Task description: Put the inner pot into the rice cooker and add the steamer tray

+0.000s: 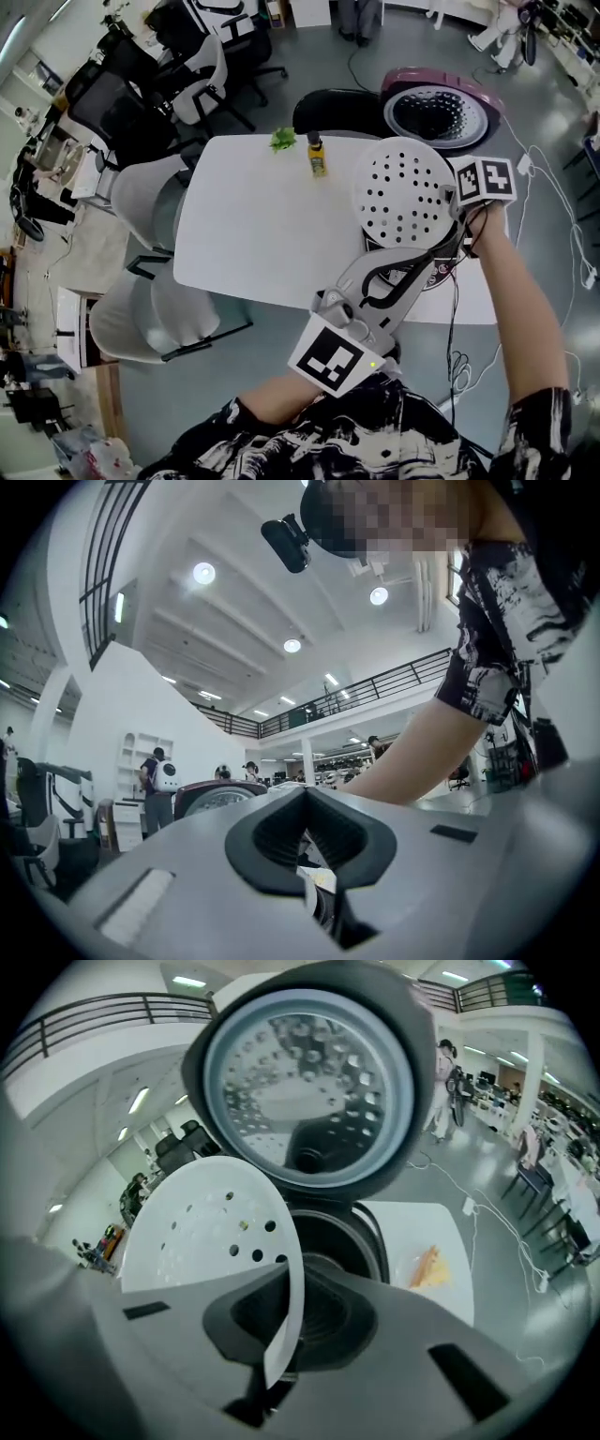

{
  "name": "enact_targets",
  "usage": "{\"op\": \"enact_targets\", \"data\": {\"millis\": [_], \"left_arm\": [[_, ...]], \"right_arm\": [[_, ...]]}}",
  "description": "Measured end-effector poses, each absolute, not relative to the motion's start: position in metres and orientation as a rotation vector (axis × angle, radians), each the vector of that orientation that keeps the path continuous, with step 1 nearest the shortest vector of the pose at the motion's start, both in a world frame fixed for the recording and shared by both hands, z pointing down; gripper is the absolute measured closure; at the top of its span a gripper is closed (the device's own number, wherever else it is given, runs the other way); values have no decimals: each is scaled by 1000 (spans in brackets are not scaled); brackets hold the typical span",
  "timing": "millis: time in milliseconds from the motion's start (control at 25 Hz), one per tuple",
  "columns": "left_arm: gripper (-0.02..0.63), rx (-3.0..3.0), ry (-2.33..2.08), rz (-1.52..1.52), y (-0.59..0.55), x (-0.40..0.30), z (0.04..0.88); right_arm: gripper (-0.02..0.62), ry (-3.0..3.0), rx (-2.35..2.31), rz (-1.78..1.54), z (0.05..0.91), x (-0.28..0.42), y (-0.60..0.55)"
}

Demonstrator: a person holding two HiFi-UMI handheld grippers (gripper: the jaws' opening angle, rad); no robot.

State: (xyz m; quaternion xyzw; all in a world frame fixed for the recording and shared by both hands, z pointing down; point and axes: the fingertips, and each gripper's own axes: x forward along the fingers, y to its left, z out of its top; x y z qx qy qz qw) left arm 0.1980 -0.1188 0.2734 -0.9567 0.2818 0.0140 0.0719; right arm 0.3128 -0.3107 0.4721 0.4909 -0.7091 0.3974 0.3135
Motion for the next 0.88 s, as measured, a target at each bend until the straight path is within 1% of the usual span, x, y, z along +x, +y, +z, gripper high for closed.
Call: {"op": "enact_targets", "data": {"millis": [160, 280, 600, 880], "left_arm": [[601, -2884, 816, 12, -115, 219, 276], [601, -2883, 824, -8, -118, 221, 277], [601, -2883, 880, -21, -125, 206, 297], [601, -2883, 918, -13, -130, 196, 293]], "right_arm": [[592, -1762, 1378, 1111, 501, 370, -304], [592, -1698, 1393, 1144, 520, 388, -303], [591, -1637, 1387, 1150, 559, 380, -307], [585, -1579, 1387, 1040, 555, 379, -315]]}}
